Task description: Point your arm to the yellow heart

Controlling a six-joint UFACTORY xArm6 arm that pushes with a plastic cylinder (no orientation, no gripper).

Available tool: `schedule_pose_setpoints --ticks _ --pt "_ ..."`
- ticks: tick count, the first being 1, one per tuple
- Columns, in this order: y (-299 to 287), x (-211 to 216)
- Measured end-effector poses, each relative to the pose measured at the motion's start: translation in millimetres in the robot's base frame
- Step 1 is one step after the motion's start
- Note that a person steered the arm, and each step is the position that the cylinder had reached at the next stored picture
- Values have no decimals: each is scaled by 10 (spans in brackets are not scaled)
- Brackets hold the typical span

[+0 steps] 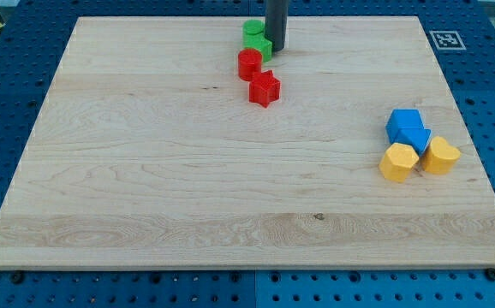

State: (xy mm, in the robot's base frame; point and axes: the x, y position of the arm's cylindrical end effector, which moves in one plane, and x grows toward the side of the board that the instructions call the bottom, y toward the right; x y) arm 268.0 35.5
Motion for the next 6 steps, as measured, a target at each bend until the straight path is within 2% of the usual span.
schedule_pose_setpoints --ticks 1,2,3,4,5,6 --pt "-18 -2" --pt "328 -54" --pt "953 -46" --pt "1577 232" --pt "2091 822" --pt "2323 1613"
